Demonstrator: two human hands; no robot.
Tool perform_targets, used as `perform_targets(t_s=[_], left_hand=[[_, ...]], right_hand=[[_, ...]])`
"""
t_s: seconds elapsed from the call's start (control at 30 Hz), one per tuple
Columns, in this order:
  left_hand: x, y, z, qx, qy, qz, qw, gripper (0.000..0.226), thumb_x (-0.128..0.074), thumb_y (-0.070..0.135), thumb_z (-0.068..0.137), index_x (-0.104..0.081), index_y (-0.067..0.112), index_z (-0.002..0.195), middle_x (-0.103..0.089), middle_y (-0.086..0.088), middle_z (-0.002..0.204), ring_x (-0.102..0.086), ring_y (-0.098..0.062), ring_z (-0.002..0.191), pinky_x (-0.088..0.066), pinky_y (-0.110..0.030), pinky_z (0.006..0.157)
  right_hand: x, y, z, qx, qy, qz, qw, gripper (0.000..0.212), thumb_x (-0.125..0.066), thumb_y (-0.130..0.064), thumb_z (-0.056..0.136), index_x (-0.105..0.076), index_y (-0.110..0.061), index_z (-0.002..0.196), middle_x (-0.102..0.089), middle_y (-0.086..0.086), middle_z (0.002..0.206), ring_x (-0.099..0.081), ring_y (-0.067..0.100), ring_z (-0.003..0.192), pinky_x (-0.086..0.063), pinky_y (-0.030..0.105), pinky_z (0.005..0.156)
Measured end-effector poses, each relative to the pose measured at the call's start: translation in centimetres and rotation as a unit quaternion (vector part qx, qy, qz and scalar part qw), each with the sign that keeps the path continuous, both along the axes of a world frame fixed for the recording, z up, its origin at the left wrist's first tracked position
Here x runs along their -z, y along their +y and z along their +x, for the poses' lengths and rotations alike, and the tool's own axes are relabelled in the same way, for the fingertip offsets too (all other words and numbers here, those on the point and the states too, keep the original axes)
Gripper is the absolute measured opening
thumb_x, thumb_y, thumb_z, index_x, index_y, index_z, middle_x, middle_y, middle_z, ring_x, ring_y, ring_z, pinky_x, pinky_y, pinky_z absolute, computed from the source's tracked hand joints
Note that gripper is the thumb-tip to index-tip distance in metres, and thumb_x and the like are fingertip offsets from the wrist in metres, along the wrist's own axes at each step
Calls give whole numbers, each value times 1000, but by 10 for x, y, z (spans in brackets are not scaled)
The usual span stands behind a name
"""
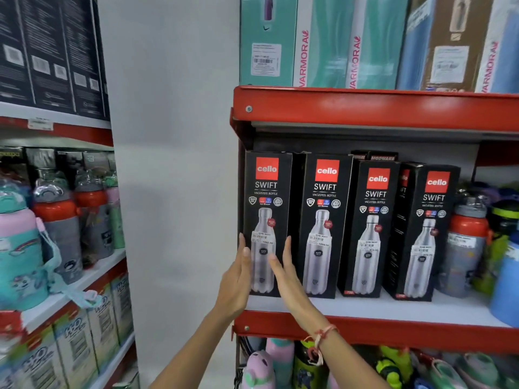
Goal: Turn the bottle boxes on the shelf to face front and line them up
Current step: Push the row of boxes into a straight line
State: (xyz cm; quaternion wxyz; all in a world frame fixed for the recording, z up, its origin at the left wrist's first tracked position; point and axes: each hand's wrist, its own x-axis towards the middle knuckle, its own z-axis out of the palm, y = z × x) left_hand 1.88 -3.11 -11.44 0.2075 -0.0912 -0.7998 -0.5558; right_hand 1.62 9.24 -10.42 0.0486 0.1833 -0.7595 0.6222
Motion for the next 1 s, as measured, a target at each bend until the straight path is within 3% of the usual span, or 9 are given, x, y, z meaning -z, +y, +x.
perform_targets(t_s=[0.13,0.27,0.47,0.53,0.67,0.77,0.83,0.9,1.0], left_hand=[[5,-12,21,17,5,30,999,53,-12,78,81,-15,70,132,-46,11,143,-48,-19,131,-39,-42,110],[10,-14,42,18,25,35,999,56,-12,85,73,-21,74,127,-50,15,125,-57,-8,103,-47,-42,102],[21,-12,57,-21,34,21,999,48,-12,76,83,-25,71,128,-53,14,87,-56,-14,89,-51,-49,95],[22,-9,59,-36,52,22,998,49,-14,76,83,-28,68,130,-63,13,98,-60,-12,94,-52,-44,95],[12,11,68,-170,170,-28,970,45,-29,44,97,-50,31,136,-57,4,123,-50,6,108,-36,-3,92],[0,41,67,-120,229,-19,966,38,-35,32,98,-56,20,128,-57,4,120,-53,6,109,-41,-9,92],[-3,68,63,1,130,-17,991,43,-32,42,99,-41,28,139,-49,13,138,-45,8,122,-38,-21,106],[-1,95,54,71,36,-25,997,62,-24,58,94,-15,31,150,-19,18,154,-18,6,141,-16,-27,119],[-3,121,36,47,-26,31,998,99,-13,85,72,8,27,150,6,10,160,5,-4,145,-1,-28,116]], right_hand=[[7,4,13,18,-6,8,1000,69,-32,-78,80,12,-69,132,-5,-12,160,-8,15,147,-12,49,117],[12,14,29,2,-3,3,1000,71,-33,-84,74,11,-72,129,4,-26,156,-2,6,146,-11,54,118],[18,21,44,-4,-7,11,1000,66,-32,-73,85,12,-68,133,7,-33,149,1,1,144,-9,51,119],[17,23,47,-6,4,8,1000,64,-32,-69,87,8,-65,137,5,-34,149,-1,-2,143,-8,44,119],[17,39,46,78,54,-32,995,56,-36,-57,92,-18,-51,145,-17,-26,152,-17,-1,141,-16,33,116],[14,63,34,160,66,-76,982,55,-35,-52,93,-28,-39,146,-28,-12,152,-28,4,138,-23,35,115],[12,79,25,167,48,-77,982,54,-35,-49,95,-26,-36,147,-26,-12,154,-23,9,142,-20,34,115],[12,90,18,145,20,-70,987,56,-33,-49,96,-20,-34,149,-20,-13,157,-16,9,145,-14,30,115],[9,99,12,110,-20,-53,992,59,-30,-49,97,-13,-33,151,-14,-12,159,-14,8,144,-11,23,106]])
